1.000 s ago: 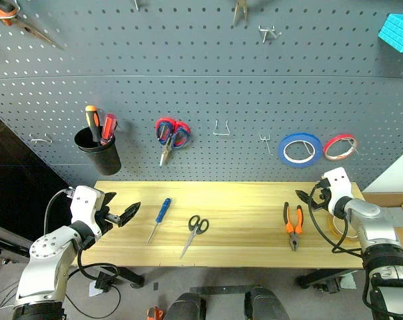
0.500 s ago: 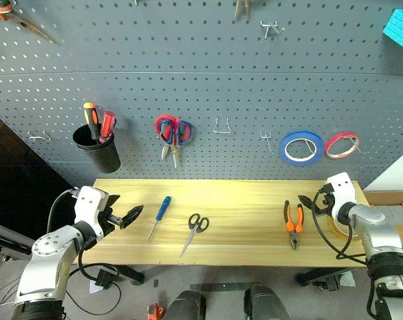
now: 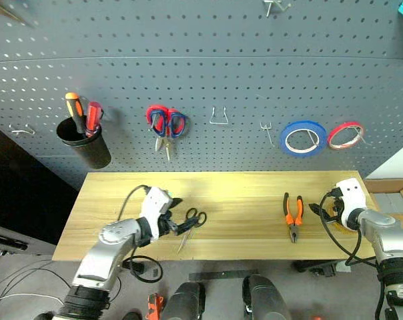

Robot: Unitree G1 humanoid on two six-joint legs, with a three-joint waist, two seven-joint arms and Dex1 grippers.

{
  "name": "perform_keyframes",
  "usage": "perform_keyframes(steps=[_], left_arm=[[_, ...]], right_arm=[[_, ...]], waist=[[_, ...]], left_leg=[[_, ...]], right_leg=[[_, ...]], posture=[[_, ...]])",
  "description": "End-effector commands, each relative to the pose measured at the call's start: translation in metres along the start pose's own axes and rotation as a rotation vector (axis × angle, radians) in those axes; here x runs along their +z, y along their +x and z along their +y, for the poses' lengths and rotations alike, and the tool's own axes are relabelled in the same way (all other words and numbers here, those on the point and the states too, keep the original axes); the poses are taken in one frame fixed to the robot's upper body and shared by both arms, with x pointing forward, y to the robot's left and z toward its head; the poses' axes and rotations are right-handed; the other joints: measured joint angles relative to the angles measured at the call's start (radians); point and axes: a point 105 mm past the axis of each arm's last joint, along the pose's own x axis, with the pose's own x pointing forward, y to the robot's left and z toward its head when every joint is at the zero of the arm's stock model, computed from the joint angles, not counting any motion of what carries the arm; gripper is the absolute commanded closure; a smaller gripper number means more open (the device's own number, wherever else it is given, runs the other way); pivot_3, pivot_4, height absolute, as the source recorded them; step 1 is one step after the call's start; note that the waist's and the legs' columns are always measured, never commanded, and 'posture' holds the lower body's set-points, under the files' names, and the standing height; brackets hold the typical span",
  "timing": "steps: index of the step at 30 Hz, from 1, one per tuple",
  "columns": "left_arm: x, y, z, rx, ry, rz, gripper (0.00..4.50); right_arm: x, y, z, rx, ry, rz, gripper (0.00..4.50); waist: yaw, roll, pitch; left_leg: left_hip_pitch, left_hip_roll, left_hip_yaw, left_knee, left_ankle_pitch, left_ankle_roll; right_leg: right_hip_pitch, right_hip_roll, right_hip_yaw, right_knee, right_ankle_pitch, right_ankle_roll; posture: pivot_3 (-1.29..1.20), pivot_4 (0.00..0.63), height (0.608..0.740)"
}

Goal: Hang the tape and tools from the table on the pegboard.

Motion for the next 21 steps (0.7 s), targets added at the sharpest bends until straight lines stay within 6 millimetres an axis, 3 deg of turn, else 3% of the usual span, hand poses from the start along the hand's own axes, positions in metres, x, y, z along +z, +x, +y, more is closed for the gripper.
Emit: perform_keyframes(steps=[1,8,17,21], left_arm=[[0.006,0.011,-0.019,-0.089,0.033,-0.006,0.07],[0.023,0.031,-0.050,-0.194,0.044,-0.049,0.07],[0.051,0.009,-0.062,-0.249,0.138,-0.059,0.07],[0.053,0.003,-0.059,-0.247,0.160,-0.034,0.07]], right_arm=[[0.004,-0.004,-0.017,-0.062,0.043,0.023,0.00],[0.000,0.007,-0.010,-0.036,0.124,0.078,0.00],[-0.011,0.016,-0.017,-0.148,0.168,0.087,0.00],[0.000,0.022,0.004,-0.085,0.196,0.064,0.00]], waist=[[-0.012,-0.002,0.006],[-0.022,-0.004,0.033],[-0.022,-0.005,0.050],[-0.021,-0.007,0.051]], left_leg=[[-0.001,0.000,0.000,0.000,0.000,0.000],[-0.006,0.004,0.002,0.001,0.000,0.000],[-0.007,0.005,0.002,0.002,0.000,0.000],[-0.007,0.006,0.003,0.002,0.000,0.000]], right_leg=[[-0.001,0.000,0.000,0.000,0.000,0.000],[-0.005,0.002,-0.002,0.000,0.002,-0.004],[-0.007,0.003,-0.003,0.001,0.003,-0.004],[-0.007,0.004,-0.003,0.001,0.003,-0.005]], posture=[[-0.19,0.296,0.740],[-0.17,0.319,0.740],[-0.13,0.321,0.740],[-0.13,0.319,0.740]])
